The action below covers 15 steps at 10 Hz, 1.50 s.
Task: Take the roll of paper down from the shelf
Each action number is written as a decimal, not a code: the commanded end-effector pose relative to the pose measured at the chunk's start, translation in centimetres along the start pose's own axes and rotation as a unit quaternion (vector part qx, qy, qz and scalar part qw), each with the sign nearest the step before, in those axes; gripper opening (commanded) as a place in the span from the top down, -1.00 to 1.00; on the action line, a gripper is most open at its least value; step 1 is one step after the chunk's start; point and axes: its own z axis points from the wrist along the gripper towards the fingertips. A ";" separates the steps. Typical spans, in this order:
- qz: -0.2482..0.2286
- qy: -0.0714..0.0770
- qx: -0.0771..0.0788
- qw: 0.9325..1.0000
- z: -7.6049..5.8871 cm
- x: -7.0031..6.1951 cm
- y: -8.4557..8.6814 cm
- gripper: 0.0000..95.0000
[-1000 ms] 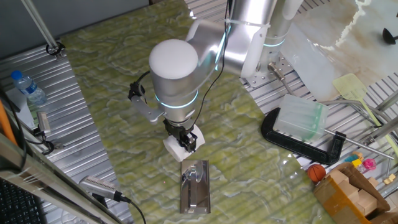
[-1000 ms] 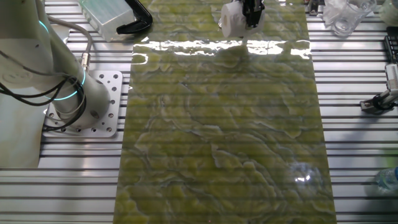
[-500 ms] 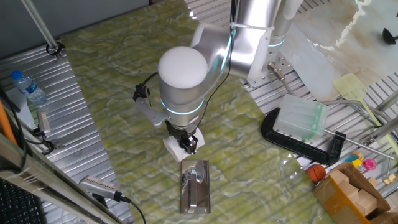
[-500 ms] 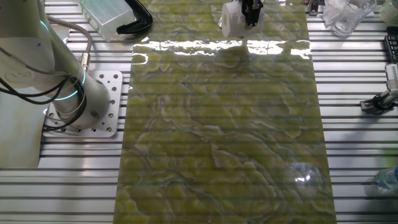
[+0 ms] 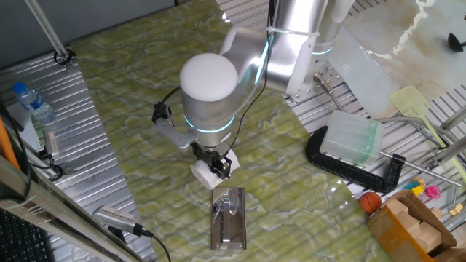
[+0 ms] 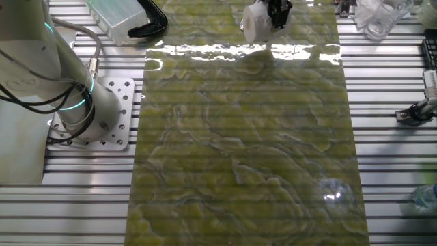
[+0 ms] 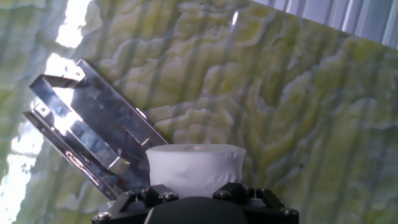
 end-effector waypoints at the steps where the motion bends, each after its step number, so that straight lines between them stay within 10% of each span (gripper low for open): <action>1: 0.011 0.002 0.006 1.000 0.1 0.0 0.0 1.00; 15: 0.105 -0.007 0.023 0.994 2.8 1.8 -14.6 1.00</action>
